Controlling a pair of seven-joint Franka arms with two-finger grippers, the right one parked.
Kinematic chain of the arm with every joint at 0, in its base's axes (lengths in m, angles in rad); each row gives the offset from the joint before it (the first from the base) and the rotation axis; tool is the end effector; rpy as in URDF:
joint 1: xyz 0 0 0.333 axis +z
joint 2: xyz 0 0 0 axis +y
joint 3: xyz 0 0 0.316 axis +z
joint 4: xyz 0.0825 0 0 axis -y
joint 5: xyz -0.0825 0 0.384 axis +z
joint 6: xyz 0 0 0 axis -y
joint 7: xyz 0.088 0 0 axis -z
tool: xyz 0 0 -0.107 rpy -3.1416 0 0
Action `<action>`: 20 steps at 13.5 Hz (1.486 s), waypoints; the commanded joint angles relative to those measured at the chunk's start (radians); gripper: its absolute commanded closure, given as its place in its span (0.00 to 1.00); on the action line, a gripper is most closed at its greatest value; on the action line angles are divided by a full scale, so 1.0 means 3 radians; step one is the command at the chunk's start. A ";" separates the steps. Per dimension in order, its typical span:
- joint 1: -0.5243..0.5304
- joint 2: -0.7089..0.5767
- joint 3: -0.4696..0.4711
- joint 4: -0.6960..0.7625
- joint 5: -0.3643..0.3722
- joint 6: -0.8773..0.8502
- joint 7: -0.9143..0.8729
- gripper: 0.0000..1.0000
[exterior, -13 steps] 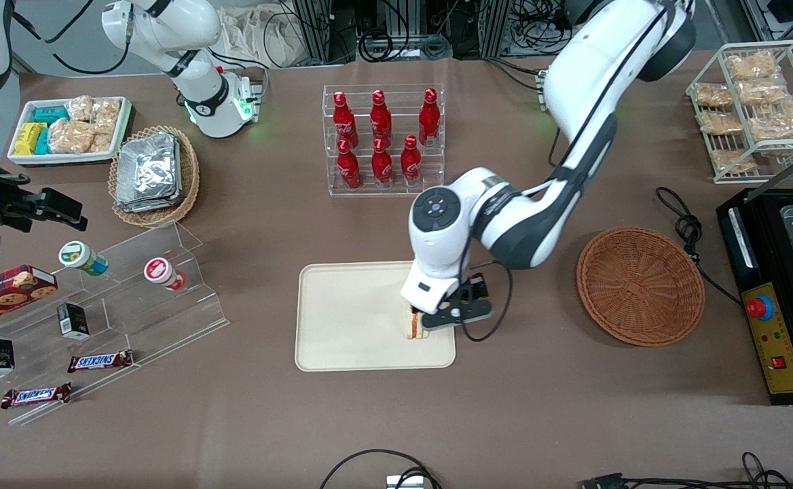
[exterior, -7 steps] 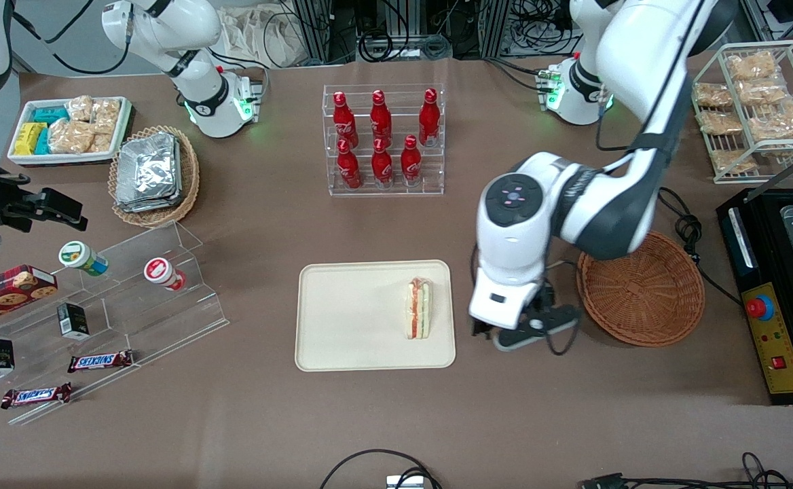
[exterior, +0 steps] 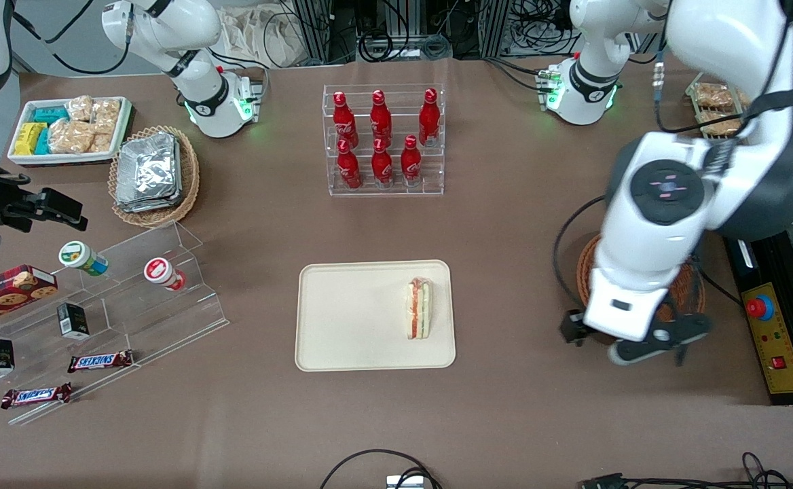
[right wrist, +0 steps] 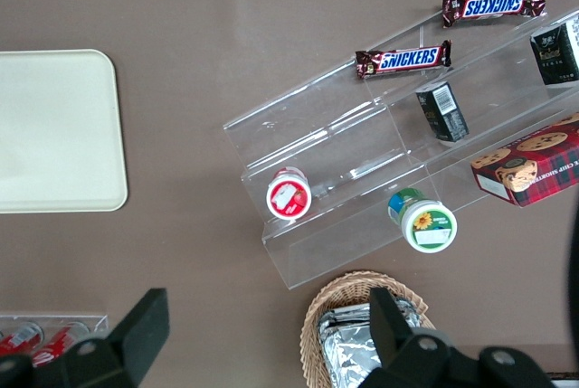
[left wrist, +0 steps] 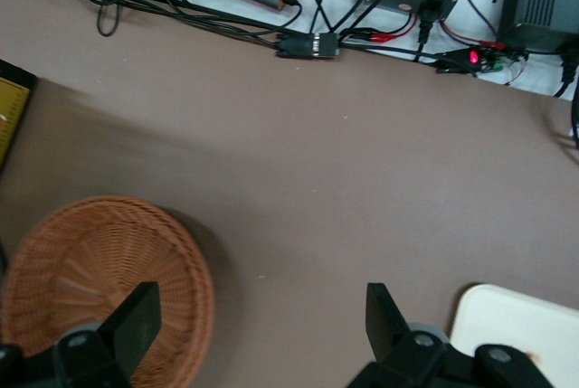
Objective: Place sandwich from basket to tray
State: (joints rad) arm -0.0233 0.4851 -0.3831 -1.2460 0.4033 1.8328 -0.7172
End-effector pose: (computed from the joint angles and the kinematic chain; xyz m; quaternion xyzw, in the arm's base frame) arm 0.6829 -0.1924 0.5162 -0.9816 -0.1406 -0.1149 0.0595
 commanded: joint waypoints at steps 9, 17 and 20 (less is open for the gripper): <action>0.0604 -0.0410 0.0003 -0.0080 -0.0577 -0.0407 0.1290 0.00; 0.0262 -0.1166 0.1081 -0.0724 -0.1298 -0.0413 0.2205 0.00; 0.0257 -0.1381 0.1154 -0.0817 -0.1298 -0.0576 0.2477 0.00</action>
State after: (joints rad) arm 0.0713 0.1460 -0.0581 -1.4314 0.0269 1.6855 -0.0177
